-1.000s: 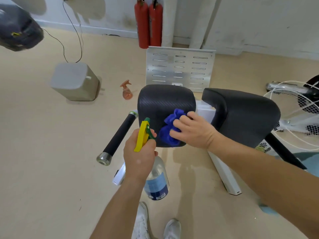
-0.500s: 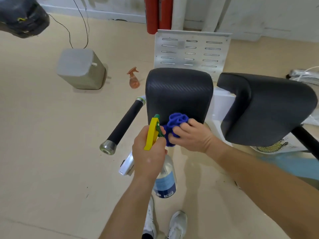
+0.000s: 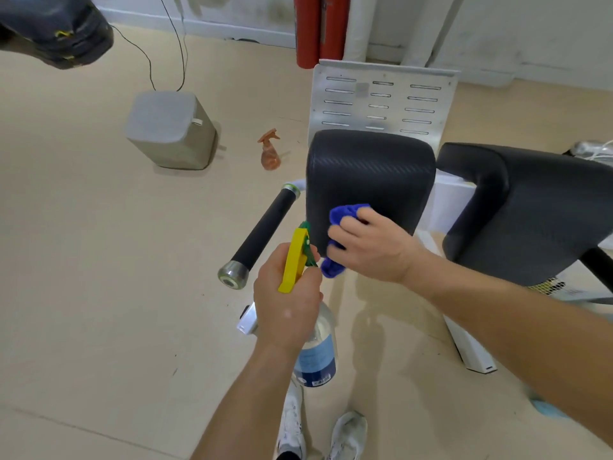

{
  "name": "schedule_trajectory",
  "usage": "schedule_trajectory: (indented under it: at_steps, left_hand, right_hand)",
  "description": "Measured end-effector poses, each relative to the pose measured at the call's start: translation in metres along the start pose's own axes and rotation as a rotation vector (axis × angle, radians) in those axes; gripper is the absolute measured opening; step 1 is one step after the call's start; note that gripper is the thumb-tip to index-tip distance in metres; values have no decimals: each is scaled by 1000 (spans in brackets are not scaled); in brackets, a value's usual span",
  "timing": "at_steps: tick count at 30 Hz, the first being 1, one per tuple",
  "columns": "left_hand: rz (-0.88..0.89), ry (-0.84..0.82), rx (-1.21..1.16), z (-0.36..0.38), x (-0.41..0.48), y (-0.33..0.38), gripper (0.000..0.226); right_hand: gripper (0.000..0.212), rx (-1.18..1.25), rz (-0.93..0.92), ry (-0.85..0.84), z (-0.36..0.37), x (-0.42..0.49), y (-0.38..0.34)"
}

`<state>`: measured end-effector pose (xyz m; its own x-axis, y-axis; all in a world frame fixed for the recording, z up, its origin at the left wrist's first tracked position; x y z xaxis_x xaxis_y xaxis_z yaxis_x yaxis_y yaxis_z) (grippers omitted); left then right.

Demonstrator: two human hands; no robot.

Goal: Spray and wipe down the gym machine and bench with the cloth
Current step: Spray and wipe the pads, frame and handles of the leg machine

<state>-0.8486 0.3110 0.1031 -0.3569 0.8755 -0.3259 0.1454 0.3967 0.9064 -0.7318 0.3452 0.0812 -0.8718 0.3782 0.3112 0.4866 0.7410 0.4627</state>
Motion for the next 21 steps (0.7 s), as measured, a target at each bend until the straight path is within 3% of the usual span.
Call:
schedule_trajectory:
  at_steps: [4,9,12,14,16,18,21]
  left_hand:
    - [-21,-1,-30,-5,4,-3,23]
    - [-1,-24,-28,-2,9,-5,24]
    - [-13,-19,-27,-1,11,-6,21]
    - [-6,-25,-23,0,13,-3,21]
    - [-1,-37,11,3,16,-2,24]
    - [17,-58,39,7,17,-2,20]
    - [35,-89,108,14,13,-6,19]
  right_hand:
    - [12,-39,307,135,-23,41,47]
    - [17,-126,746,247,-37,24,106]
    - [15,-85,558,296,-26,18,53]
    - [5,10,311,167,0,1,3]
    - [19,79,180,-23,23,-25,-28]
    - [26,136,239,-125,30,-41,-32]
    - [25,260,482,-105,10,-57,-20]
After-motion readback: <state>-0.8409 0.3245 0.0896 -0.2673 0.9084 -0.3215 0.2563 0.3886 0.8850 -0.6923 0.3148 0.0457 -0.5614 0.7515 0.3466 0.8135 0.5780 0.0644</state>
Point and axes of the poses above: each hand's wrist, its own x-axis towards the middle knuckle, its own z-axis out of the palm, y = z × x, the point moved 10 cm from there along x, towards the middle knuckle, and after that the axes turned 7 degrees about y, right-handed, at the moved point
